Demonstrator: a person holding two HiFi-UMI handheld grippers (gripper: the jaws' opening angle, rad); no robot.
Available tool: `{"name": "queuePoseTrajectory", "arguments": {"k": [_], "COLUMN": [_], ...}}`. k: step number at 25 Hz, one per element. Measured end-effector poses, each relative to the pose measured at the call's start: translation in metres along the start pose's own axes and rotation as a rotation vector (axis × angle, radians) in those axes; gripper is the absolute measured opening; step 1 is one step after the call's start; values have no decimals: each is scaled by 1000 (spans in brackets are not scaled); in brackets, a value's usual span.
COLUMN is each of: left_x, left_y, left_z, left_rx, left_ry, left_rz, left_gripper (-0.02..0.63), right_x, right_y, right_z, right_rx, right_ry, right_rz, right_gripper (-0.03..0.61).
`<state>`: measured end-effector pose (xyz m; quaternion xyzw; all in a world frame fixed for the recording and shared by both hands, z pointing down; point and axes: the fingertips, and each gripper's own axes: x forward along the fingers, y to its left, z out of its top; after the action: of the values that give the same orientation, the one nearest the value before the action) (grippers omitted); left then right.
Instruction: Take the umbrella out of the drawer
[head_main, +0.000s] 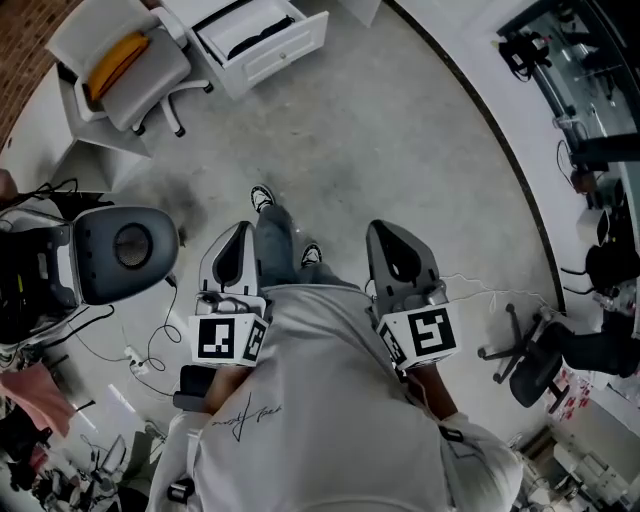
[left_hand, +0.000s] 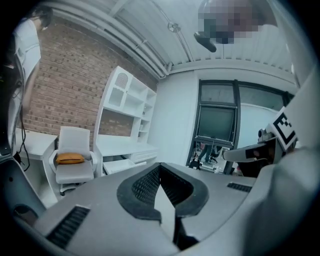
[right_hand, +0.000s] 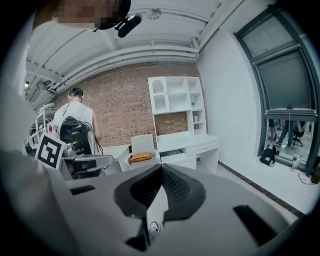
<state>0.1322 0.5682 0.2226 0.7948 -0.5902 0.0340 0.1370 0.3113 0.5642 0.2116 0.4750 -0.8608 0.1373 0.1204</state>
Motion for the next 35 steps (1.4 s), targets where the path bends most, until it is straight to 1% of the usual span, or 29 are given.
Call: {"name": "queuePoseTrajectory", "arguments": {"k": [4, 9, 12, 15, 19, 23, 27, 31, 35], "left_x": [29, 64, 83, 100, 120, 143, 164, 178, 191], "left_y": [15, 38, 51, 68, 83, 105, 126, 140, 164], "left_z": [10, 22, 36, 51, 73, 92, 108, 119, 127], "left_rx": [-4, -20, -32, -48, -55, -27, -26, -8, -14], "left_ry": [-11, 0, -9, -16, -40, -53, -62, -69, -75], "left_rz": [-20, -38, -42, -60, -130, -167, -217, -279, -288], "left_gripper": [15, 15, 15, 15, 15, 15, 15, 15, 15], "right_x": [20, 54, 76, 102, 132, 163, 196, 222, 247], "right_y": [-10, -25, -28, -25, -24, -13, -3, 2, 9], "right_z": [9, 22, 33, 43, 60, 83, 98, 117, 134], "right_rx": [8, 78, 94, 80, 78, 88, 85, 67, 23], "right_ry": [-2, 3, 15, 34, 36, 6, 11, -11, -48], "right_rz": [-19, -60, -47, -31, -6, 43, 69, 68, 56], "right_gripper": [25, 25, 25, 25, 25, 25, 25, 24, 23]}}
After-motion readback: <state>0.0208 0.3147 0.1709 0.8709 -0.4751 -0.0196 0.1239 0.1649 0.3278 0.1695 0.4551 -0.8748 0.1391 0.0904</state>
